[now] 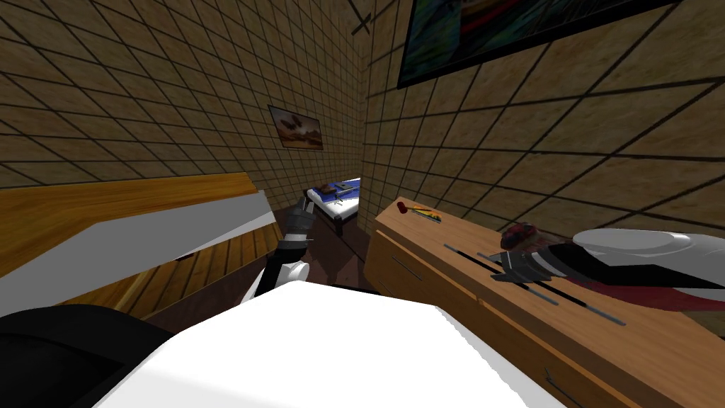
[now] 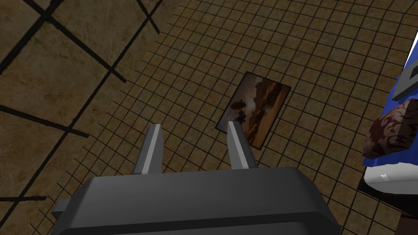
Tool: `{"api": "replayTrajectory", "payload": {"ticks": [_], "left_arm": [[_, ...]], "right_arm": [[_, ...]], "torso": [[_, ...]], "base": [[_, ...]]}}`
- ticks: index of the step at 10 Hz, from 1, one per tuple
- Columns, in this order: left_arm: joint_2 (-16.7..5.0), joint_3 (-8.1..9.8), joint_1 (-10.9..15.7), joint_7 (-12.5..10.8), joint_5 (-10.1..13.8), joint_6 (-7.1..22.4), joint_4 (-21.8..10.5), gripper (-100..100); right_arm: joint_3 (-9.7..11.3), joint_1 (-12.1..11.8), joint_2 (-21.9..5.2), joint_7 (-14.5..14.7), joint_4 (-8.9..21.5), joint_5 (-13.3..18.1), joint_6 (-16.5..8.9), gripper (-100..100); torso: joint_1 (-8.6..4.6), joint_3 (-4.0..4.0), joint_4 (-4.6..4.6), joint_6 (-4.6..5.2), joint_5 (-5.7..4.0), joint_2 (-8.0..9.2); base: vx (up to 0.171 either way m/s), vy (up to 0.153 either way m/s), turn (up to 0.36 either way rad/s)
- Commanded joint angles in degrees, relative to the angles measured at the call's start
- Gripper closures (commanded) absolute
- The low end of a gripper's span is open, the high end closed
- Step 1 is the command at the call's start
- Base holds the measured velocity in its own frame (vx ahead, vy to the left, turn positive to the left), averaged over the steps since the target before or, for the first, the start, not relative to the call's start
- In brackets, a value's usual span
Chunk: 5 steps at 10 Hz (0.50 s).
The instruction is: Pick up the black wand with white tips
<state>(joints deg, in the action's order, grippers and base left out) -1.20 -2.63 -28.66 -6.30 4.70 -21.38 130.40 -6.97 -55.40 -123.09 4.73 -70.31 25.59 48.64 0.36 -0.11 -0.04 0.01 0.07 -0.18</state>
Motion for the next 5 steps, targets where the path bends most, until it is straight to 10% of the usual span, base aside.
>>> {"api": "replayTrajectory", "payload": {"ticks": [1, 4, 5], "left_arm": [[0.0, 0.00, 0.0, 0.0, 0.0, 0.0, 0.0, 0], [0.0, 0.00, 0.0, 0.0, 0.0, 0.0, 0.0, 0], [0.0, 0.01, 0.0, 0.0, 0.0, 0.0, 0.0, 0]], "right_arm": [[1.0, -1.0, -2.2, 0.5, 1.4, 1.0, 1.4, -100], [0.9, -3.0, -4.0, 1.2, 2.8, 1.1, 2.3, -100], [1.0, -3.1, -4.1, 1.3, 3.0, 1.2, 2.5, 0]], "torso": [[0.00, 0.00, 0.00, 0.00, 0.00, 0.00], [-0.03, 0.00, 0.00, 0.02, -0.01, 0.00], [-0.20, 0.07, 0.03, 0.06, -0.05, 0.12]], "base": [[0.056, 0.068, 0.103], [0.046, 0.055, 0.060], [0.000, 0.000, 0.000]]}}
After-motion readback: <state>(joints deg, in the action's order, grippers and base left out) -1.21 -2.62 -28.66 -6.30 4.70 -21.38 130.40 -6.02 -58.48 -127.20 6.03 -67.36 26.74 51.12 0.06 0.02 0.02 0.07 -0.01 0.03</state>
